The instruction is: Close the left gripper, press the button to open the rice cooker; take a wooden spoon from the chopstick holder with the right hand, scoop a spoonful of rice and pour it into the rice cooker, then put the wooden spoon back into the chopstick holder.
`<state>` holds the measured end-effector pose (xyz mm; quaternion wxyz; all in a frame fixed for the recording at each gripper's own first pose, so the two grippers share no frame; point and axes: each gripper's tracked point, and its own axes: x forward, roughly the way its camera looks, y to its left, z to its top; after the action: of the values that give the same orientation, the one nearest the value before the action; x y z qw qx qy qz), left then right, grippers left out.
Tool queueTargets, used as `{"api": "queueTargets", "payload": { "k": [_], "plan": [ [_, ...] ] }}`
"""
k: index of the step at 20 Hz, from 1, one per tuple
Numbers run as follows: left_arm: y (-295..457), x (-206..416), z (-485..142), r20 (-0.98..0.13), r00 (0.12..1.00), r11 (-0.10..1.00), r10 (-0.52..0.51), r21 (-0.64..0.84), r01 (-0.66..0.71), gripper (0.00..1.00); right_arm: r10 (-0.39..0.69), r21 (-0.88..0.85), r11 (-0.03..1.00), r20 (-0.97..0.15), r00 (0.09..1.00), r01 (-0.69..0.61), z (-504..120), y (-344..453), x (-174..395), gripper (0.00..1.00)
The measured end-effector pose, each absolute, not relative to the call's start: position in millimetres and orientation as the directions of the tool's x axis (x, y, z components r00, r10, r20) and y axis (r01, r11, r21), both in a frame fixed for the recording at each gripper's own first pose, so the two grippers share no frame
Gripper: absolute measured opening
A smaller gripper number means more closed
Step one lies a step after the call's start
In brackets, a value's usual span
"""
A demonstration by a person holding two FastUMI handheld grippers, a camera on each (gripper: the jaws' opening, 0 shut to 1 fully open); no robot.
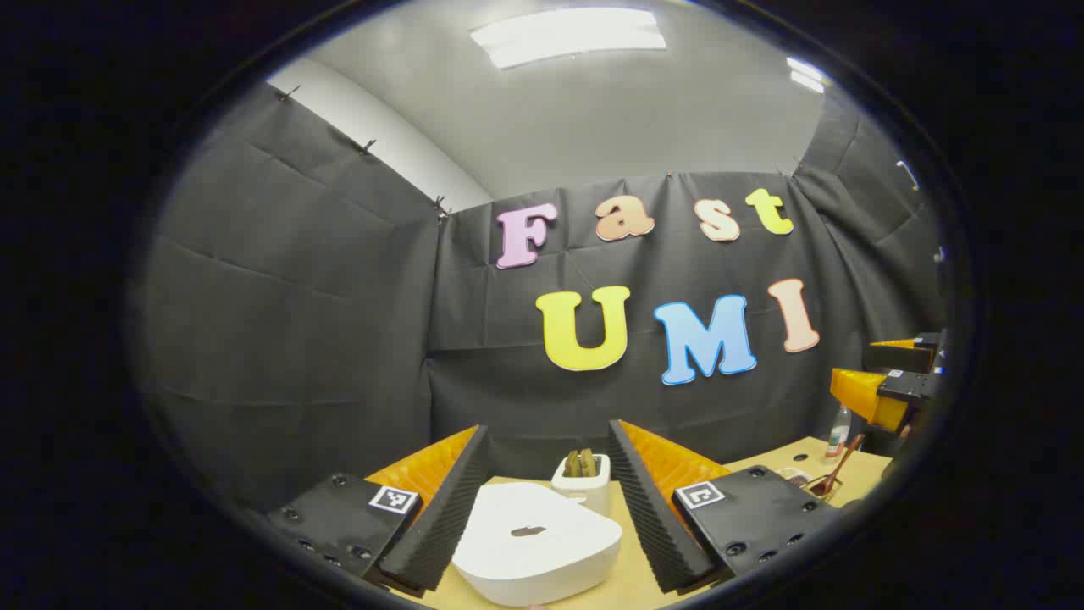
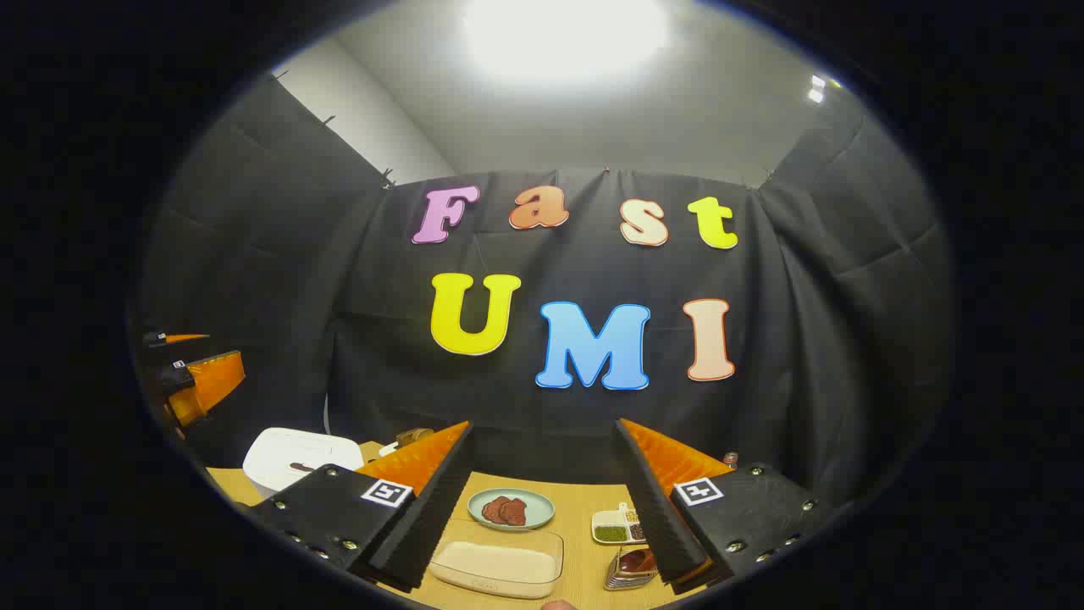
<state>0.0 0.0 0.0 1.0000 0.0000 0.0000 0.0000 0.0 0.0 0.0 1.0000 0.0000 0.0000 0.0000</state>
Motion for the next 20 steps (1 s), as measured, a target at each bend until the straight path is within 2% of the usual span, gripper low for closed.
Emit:
{"api": "queueTargets", "payload": {
  "k": [1,5,6,10,12,16,17,20],
  "plan": [
    [-0.6,-0.7,0.3,0.002,1.000,1.000,0.002,0.000,-0.002,0.99,-0.001,0.003,1.000,0.001,1.000,0.001,0.0,-1.6,0.0,0.97],
    [-2.8,-3.4,2.6,0.008,1.000,1.000,0.011,0.000,-0.011,0.99,-0.009,-0.003,1.000,0.008,1.000,0.009,2.1,-9.7,-2.5,0.97],
    [-4.4,-3.9,3.0,0.007,1.000,1.000,0.011,-0.002,-0.011,0.95,-0.013,-0.003,1.000,0.010,1.000,0.013,1.7,-12.0,-3.1,0.97],
    [-10.9,-4.2,2.9,0.006,1.000,1.000,0.005,0.002,-0.005,0.99,-0.021,-0.004,1.000,0.010,1.000,0.021,1.5,-18.2,-4.5,0.97],
    [-11.1,-5.8,6.5,0.013,1.000,1.000,0.006,0.008,-0.006,0.95,-0.026,0.003,1.000,0.010,1.000,0.026,1.4,-20.9,-5.2,0.97],
    [-15.1,-7.1,7.8,0.023,1.000,1.000,0.001,0.011,-0.002,0.95,-0.036,-0.004,0.999,0.018,0.999,0.036,0.5,-25.5,-6.3,0.97],
    [-15.4,-7.1,6.5,0.024,1.000,1.000,-0.002,0.003,0.002,0.91,-0.044,-0.006,0.999,0.022,0.999,0.044,-0.2,-28.4,-7.0,0.97],
    [-19.7,-3.8,-2.6,0.004,1.000,1.000,-0.008,-0.010,0.008,0.91,-0.077,0.021,0.997,0.019,0.997,0.077,-3.6,-37.0,-8.5,0.97]
  ]
}}
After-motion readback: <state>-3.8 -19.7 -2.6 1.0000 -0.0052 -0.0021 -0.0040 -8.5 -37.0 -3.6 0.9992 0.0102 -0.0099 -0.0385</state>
